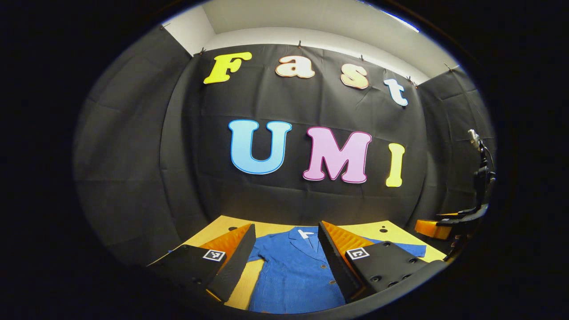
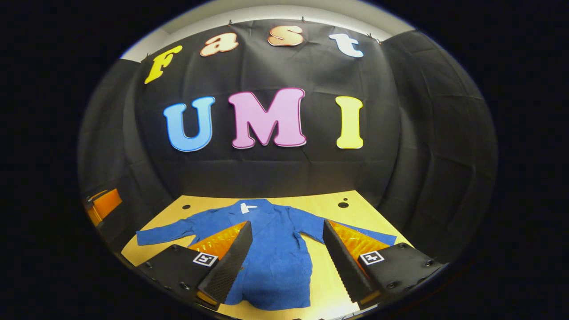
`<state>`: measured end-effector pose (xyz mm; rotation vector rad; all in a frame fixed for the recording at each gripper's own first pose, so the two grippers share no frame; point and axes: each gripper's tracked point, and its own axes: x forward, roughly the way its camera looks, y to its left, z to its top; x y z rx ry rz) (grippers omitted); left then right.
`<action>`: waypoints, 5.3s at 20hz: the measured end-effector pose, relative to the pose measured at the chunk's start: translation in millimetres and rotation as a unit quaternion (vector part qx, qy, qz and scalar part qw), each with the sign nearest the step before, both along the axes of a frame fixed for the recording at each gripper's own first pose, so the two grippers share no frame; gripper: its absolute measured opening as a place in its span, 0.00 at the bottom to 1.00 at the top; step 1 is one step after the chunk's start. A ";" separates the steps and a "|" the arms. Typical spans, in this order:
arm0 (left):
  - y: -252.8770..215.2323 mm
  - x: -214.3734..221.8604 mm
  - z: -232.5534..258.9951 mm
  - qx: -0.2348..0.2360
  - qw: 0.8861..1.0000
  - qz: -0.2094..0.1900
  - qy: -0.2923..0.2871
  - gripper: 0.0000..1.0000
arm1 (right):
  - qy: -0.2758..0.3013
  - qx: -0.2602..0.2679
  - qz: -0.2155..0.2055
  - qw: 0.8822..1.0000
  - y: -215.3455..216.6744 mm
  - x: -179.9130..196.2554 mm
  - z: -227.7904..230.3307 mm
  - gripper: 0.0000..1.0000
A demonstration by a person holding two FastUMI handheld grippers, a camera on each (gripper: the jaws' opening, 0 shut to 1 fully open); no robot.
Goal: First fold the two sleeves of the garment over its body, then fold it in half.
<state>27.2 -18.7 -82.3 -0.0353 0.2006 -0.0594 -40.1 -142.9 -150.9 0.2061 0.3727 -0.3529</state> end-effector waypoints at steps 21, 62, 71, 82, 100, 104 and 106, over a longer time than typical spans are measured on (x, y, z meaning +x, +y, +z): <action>-100.9 62.0 -53.9 0.025 0.996 -0.013 0.081 0.81 | 0.303 0.176 -0.263 0.899 -282.0 -70.9 -293.9 1.00; -59.2 48.1 -50.6 0.024 0.994 0.063 0.084 0.81 | 0.160 0.111 0.011 0.981 -168.8 125.6 -107.3 0.01; -14.0 34.2 -49.2 0.014 0.988 0.127 0.088 0.81 | 0.110 0.137 0.157 0.972 2.2 246.5 -64.1 0.01; 48.1 11.9 -84.0 0.015 0.971 0.201 0.128 0.81 | 0.168 0.212 0.247 0.930 218.1 274.8 -161.0 0.01; 166.0 51.5 -209.8 -0.040 0.938 0.303 0.165 0.84 | 0.025 0.141 0.249 0.958 223.1 292.8 -169.2 0.98; 214.5 55.9 -238.7 -0.027 0.926 0.329 0.181 0.84 | -0.020 0.027 0.286 0.958 197.9 269.2 -136.9 0.98; 241.1 57.9 -253.7 -0.025 0.919 0.342 0.195 0.84 | -0.052 0.004 0.290 0.956 191.8 260.6 -119.9 0.98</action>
